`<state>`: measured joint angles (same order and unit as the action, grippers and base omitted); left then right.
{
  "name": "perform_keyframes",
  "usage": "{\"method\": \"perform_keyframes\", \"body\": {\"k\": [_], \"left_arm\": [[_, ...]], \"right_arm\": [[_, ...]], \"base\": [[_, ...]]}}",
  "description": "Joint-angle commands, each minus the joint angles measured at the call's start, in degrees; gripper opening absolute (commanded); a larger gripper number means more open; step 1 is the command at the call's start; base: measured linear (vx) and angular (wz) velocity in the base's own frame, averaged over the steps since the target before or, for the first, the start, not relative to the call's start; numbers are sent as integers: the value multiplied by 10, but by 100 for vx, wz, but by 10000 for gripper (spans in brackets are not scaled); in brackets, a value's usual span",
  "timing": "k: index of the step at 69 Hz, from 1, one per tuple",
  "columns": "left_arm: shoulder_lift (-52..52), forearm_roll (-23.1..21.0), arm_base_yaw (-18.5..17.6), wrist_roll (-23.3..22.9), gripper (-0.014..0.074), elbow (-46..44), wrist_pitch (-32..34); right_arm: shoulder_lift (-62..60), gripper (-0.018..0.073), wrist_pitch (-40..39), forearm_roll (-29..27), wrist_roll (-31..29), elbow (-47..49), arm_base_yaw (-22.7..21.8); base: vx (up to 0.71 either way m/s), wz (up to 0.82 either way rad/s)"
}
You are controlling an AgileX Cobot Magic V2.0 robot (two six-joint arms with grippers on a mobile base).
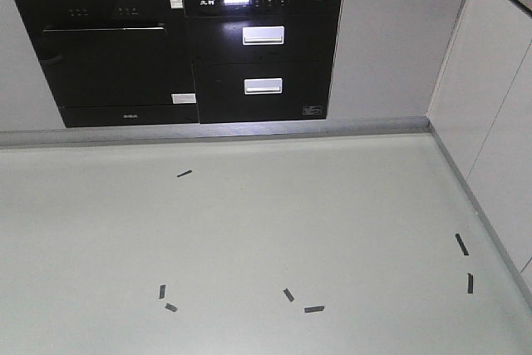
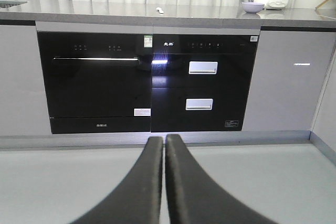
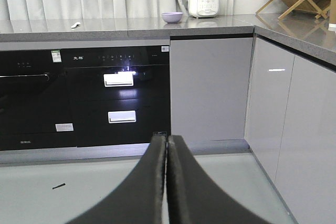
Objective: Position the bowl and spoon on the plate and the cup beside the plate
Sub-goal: 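Drive the base toward the grey counter with both grippers open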
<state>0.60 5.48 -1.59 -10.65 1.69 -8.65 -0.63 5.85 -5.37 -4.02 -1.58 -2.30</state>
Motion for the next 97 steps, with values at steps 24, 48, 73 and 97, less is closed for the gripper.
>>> {"method": "perform_keyframes", "body": {"k": [24, 48, 73, 97], "left_arm": [[5, 0, -1, -4, -7, -15, 42], [5, 0, -1, -4, -7, -15, 42], [5, 0, -1, -4, -7, -15, 42], [5, 0, -1, -4, -7, -15, 42]], "right_arm": [[-8, -4, -45, 2, -6, -2, -3], [-8, -4, -45, 2, -6, -2, -3], [-8, -4, -45, 2, -6, -2, -3], [-8, -4, -45, 2, -6, -2, -3]], "base": [[0, 0], [0, 0], [0, 0], [0, 0]]}}
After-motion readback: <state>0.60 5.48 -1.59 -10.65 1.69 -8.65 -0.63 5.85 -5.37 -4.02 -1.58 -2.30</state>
